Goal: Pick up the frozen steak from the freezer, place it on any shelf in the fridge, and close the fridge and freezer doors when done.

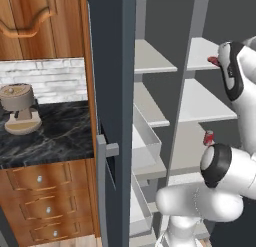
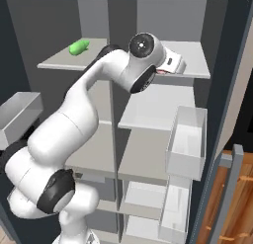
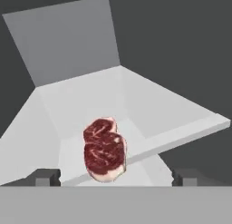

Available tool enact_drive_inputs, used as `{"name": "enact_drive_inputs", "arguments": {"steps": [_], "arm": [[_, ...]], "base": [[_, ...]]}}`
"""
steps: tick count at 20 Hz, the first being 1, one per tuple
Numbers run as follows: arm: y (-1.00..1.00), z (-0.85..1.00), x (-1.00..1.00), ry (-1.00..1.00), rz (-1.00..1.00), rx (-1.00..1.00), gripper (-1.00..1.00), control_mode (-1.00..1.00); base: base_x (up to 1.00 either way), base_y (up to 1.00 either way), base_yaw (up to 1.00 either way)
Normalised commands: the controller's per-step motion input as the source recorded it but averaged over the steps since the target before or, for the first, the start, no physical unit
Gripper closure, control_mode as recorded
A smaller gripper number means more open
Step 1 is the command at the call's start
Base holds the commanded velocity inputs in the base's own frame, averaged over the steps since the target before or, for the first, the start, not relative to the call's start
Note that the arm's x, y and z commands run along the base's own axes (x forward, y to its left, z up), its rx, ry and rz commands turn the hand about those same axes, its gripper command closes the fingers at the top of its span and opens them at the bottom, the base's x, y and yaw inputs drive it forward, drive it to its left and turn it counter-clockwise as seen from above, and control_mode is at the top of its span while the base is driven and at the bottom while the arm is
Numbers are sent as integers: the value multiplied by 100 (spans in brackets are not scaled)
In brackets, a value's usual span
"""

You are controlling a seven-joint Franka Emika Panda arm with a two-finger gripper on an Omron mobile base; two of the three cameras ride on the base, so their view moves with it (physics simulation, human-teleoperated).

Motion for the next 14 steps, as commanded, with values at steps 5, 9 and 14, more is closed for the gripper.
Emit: {"name": "enact_drive_inputs", "arguments": {"steps": [5,9,14], "arm": [[53,-35,-100,1,-4,-2,-100,-100],[86,-86,-100,17,-1,-3,-100,-100],[98,-97,-90,34,6,0,-100,-100]], "base": [[0,0,0],[0,0,0],[0,0,0]]}}
